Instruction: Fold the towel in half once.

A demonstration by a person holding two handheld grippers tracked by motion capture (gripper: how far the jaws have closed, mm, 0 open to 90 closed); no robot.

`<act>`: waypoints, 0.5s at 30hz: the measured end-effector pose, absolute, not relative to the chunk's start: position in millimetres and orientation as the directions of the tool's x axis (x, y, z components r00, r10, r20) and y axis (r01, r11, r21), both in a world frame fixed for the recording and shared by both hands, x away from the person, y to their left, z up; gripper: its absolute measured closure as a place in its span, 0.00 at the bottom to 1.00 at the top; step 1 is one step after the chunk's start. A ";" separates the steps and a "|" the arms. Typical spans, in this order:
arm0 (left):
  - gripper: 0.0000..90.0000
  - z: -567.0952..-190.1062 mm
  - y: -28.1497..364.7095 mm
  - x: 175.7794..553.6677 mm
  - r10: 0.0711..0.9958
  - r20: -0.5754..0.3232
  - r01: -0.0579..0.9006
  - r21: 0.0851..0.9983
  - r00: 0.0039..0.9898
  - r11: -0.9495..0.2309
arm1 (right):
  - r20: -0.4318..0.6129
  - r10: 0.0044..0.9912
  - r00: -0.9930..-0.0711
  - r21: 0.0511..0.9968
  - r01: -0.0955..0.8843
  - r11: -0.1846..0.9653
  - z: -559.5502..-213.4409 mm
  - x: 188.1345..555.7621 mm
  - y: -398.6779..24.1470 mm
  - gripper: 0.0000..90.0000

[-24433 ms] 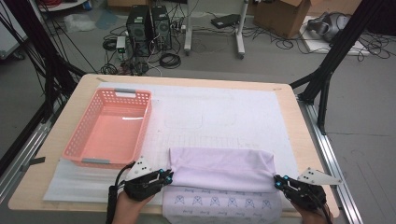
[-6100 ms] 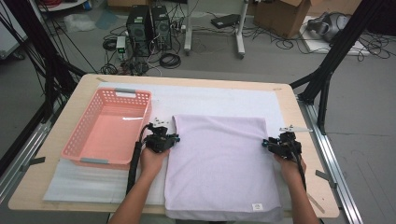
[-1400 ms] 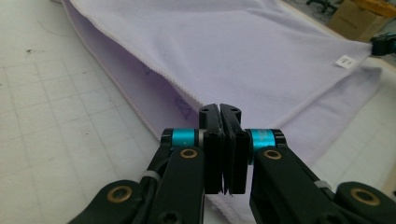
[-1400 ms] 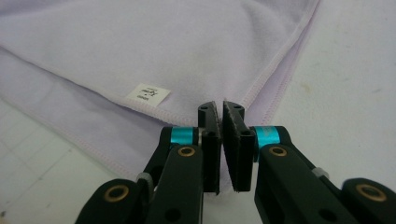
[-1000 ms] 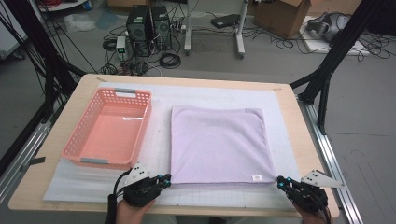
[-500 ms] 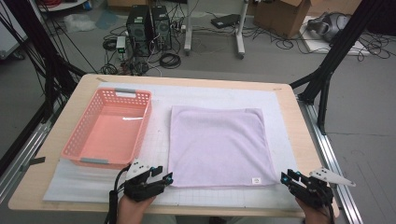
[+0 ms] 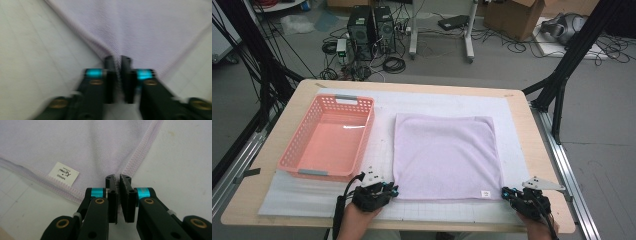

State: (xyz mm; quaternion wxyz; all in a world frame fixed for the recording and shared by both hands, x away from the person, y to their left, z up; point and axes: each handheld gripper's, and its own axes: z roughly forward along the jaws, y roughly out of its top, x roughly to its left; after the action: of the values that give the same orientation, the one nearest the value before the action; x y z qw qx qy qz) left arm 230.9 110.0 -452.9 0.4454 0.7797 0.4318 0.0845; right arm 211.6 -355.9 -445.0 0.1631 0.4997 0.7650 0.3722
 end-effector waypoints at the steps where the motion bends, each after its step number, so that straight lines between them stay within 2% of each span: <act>1: 0.96 -452.2 108.5 228.4 0.753 -0.231 0.586 0.773 0.617 -0.243 | 0.135 0.884 -0.447 0.733 0.646 0.215 -445.1 210.1 -356.3 0.95; 4: 0.97 -449.4 109.0 225.2 0.749 -0.241 0.589 0.773 0.617 -0.237 | 0.162 0.874 -0.458 0.745 0.638 0.197 -442.2 204.9 -359.1 0.95; 8: 0.97 -440.4 118.9 216.1 0.715 -0.320 0.601 0.780 0.622 -0.174 | 0.189 0.861 -0.472 0.765 0.620 0.172 -432.4 194.8 -365.6 0.95; 15: 0.97 -434.1 137.2 185.7 0.674 -0.347 0.600 0.780 0.652 -0.179 | 0.197 0.836 -0.512 0.764 0.614 0.196 -415.0 160.9 -362.7 0.95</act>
State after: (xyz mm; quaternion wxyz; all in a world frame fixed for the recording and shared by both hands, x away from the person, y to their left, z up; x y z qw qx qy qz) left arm 185.7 137.2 -434.1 0.4878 0.7668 0.4155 0.0380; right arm 160.9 -362.7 -415.0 0.1326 0.4761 0.7618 0.4188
